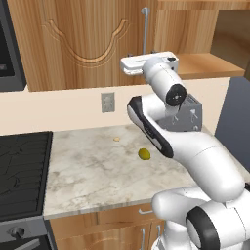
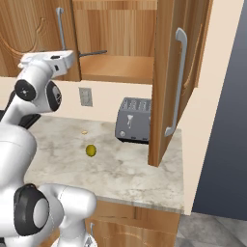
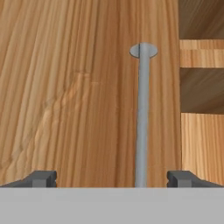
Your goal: Pick the pan from the cabinet and place it on the stove. Then turn on the stove burner for the pan.
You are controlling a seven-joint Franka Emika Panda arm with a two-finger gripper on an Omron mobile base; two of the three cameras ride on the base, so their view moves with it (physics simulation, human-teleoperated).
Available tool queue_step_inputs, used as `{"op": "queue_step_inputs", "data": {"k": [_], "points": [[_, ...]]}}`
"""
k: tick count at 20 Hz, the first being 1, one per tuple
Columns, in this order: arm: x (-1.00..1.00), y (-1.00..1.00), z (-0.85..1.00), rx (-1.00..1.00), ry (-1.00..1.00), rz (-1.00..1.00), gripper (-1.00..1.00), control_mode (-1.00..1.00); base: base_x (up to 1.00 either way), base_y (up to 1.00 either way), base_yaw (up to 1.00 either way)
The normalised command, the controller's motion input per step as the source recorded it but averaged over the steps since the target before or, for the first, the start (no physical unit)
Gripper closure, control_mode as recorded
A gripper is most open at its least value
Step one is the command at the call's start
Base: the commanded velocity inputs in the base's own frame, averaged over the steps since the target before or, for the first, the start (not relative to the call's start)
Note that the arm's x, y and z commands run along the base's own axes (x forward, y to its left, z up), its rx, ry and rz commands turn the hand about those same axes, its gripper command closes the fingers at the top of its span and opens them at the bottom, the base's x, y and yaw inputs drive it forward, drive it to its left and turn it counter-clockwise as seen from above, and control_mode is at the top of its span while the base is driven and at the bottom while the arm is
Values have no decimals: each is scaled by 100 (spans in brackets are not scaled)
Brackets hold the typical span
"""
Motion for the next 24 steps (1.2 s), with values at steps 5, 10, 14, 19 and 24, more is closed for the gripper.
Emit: {"op": "queue_step_inputs", "data": {"k": [5, 10, 14, 19, 24], "points": [[20, -3, 0, -2, 0, -6, -100, -100, 0, 0, 0], [22, -3, 0, -1, 0, -6, -100, -100, 0, 0, 0], [32, 0, 0, -1, 0, -4, -100, -100, 0, 0, 0], [31, 0, 0, 0, 0, -1, -100, -100, 0, 0, 0], [36, 0, 0, 0, 0, 0, -100, -100, 0, 0, 0]]}}
